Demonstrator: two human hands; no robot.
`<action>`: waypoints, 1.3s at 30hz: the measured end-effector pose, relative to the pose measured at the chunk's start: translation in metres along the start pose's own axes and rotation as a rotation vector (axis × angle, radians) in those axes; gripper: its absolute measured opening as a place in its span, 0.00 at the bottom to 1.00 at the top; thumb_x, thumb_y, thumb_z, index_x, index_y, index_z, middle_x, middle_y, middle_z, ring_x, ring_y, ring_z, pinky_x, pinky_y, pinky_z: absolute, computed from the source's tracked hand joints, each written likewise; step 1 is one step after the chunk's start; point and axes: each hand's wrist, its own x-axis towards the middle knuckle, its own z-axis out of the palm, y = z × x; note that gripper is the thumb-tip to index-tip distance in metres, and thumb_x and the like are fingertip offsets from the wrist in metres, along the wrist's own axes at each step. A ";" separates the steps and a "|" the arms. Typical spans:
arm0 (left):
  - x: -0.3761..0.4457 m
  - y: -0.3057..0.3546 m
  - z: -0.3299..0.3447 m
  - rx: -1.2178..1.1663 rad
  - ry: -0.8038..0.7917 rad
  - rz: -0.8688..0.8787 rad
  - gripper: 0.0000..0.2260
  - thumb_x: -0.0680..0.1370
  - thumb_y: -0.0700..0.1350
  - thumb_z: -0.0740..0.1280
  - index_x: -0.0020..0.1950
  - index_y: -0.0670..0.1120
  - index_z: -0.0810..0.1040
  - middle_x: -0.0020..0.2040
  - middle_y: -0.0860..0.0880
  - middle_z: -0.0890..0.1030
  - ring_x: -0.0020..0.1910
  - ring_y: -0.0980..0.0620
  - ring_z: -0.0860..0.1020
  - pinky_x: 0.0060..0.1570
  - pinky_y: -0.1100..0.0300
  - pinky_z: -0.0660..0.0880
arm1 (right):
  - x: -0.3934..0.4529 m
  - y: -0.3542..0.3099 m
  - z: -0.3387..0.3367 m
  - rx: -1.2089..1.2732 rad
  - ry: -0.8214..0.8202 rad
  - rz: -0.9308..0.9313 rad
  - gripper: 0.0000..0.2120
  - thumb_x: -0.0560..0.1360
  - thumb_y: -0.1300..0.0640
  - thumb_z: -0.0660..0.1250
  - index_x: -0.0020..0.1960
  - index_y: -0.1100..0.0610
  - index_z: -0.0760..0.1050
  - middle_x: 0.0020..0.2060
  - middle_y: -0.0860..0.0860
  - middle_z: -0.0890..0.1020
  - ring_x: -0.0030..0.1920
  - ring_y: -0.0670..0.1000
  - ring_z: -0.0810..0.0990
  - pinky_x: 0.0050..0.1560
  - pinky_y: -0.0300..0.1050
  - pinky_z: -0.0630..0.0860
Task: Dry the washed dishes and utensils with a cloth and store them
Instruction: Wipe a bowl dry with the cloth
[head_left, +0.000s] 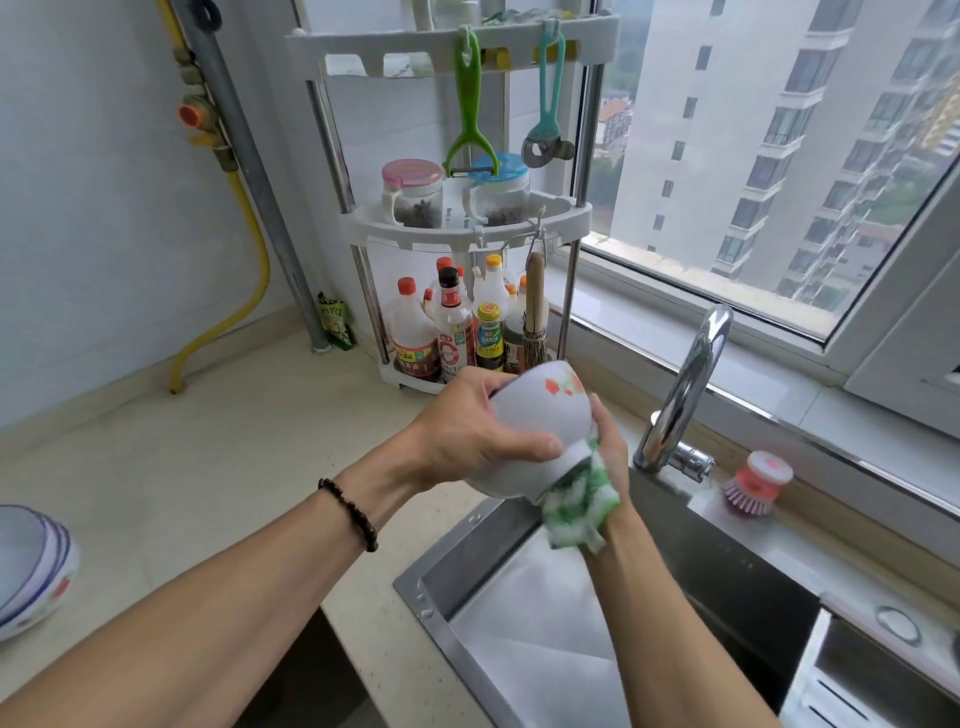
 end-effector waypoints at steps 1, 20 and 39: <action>-0.001 -0.001 -0.003 -0.034 -0.008 -0.012 0.18 0.63 0.43 0.81 0.51 0.43 0.85 0.49 0.45 0.85 0.47 0.46 0.85 0.42 0.53 0.83 | 0.002 -0.001 -0.002 -0.032 0.018 -0.002 0.28 0.77 0.39 0.60 0.56 0.63 0.81 0.47 0.64 0.84 0.42 0.61 0.85 0.40 0.53 0.84; -0.006 -0.013 0.002 0.191 0.126 -0.077 0.09 0.66 0.36 0.78 0.43 0.43 0.84 0.40 0.48 0.85 0.39 0.48 0.84 0.37 0.57 0.81 | -0.010 0.006 0.027 -0.681 -0.008 -0.393 0.17 0.78 0.40 0.59 0.51 0.51 0.79 0.44 0.53 0.85 0.44 0.54 0.85 0.46 0.56 0.84; -0.018 0.009 -0.011 0.055 -0.004 0.069 0.21 0.59 0.46 0.81 0.49 0.40 0.85 0.49 0.42 0.85 0.47 0.43 0.84 0.44 0.47 0.83 | -0.013 0.004 0.012 -0.024 -0.020 0.024 0.32 0.77 0.38 0.62 0.66 0.65 0.76 0.54 0.66 0.81 0.50 0.65 0.82 0.57 0.61 0.76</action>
